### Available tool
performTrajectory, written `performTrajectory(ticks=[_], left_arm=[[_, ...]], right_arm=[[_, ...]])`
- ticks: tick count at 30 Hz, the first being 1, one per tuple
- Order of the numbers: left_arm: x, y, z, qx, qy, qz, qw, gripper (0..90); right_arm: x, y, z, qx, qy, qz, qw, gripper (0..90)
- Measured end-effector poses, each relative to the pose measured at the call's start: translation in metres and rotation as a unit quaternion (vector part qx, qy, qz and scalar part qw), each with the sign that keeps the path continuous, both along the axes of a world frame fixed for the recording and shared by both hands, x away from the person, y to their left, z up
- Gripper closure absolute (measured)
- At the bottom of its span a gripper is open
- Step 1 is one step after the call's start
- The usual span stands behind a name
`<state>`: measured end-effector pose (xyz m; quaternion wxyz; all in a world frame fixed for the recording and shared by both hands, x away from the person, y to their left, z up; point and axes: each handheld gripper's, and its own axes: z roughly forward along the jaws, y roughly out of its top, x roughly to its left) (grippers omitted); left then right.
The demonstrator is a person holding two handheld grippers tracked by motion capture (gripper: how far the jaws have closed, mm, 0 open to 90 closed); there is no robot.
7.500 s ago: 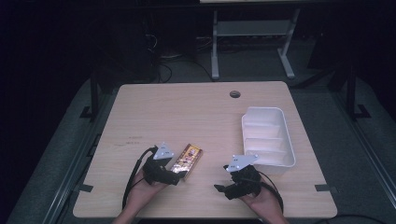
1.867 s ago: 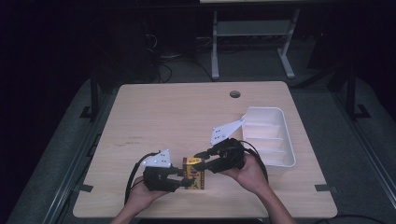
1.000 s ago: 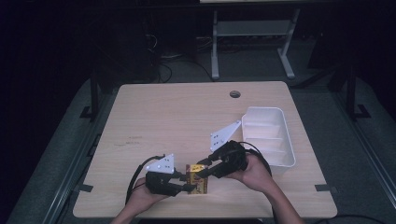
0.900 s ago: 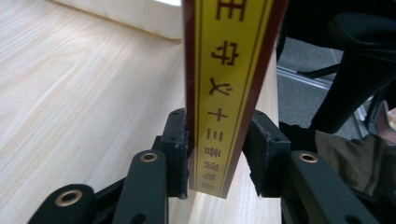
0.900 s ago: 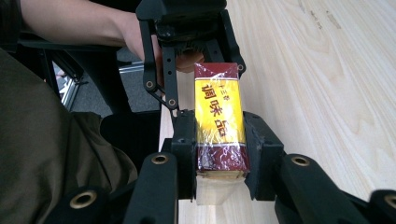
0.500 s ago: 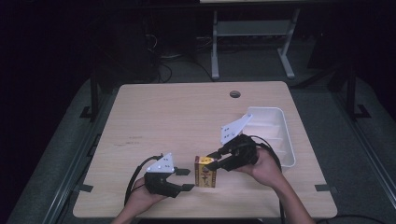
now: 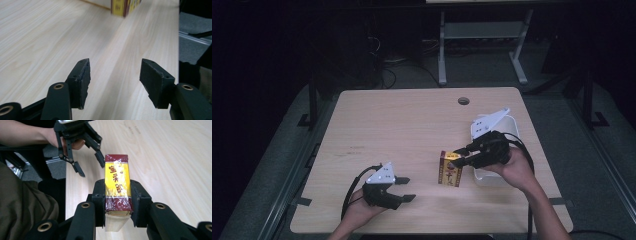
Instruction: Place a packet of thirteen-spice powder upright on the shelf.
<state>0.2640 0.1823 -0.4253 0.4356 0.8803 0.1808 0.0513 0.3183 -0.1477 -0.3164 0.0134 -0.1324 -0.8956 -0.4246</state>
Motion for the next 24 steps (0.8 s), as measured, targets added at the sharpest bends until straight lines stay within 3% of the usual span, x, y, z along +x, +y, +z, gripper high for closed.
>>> performTrajectory(ticks=[8, 24], left_arm=[[0.002, 0.004, -0.002, 0.01, -0.007, 0.016, 0.9998, 34.9], [0.007, 0.011, -0.002, 0.002, 0.0, 0.029, 0.9996, 32.0]], right_arm=[[0.01, -0.017, 0.006, -0.008, -0.009, -0.024, 0.9997, 68.1], [0.029, -0.055, 0.016, -0.015, -0.023, -0.068, 0.9973, 68.1]])
